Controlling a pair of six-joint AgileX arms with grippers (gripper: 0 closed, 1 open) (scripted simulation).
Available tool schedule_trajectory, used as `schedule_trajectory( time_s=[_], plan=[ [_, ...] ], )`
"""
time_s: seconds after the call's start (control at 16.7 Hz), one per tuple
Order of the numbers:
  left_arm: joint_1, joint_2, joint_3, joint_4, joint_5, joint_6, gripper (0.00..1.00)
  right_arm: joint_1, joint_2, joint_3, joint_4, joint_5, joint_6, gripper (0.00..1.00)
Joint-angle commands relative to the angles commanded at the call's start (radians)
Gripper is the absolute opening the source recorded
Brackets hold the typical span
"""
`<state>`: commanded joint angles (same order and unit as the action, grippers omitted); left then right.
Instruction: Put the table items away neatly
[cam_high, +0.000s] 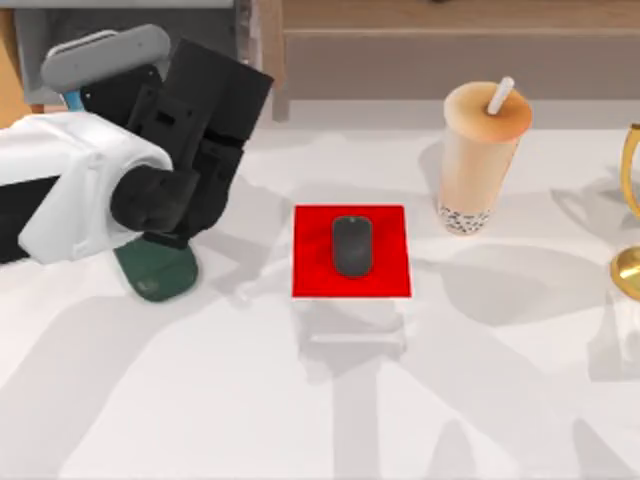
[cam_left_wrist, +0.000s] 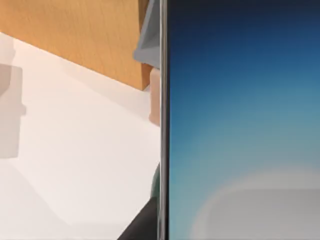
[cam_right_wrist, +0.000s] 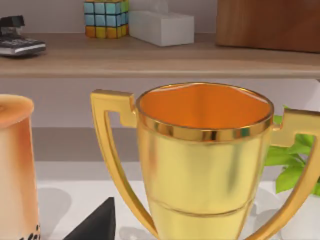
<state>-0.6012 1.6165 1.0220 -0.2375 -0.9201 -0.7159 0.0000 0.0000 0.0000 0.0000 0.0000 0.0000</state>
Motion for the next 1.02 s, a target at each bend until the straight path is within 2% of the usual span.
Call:
schedule_trajectory(
  time_s=[0.48,1.02],
  plan=[
    [0.000,0.000,0.000,0.000,0.000,0.000,0.98,0.000,0.000,0.000,0.000,0.000,0.000,1.00],
    [-0.002,-0.001,0.000,0.000,0.000,0.000,1.00,0.000,0.000,0.000,0.000,0.000,0.000,1.00]
  ],
)
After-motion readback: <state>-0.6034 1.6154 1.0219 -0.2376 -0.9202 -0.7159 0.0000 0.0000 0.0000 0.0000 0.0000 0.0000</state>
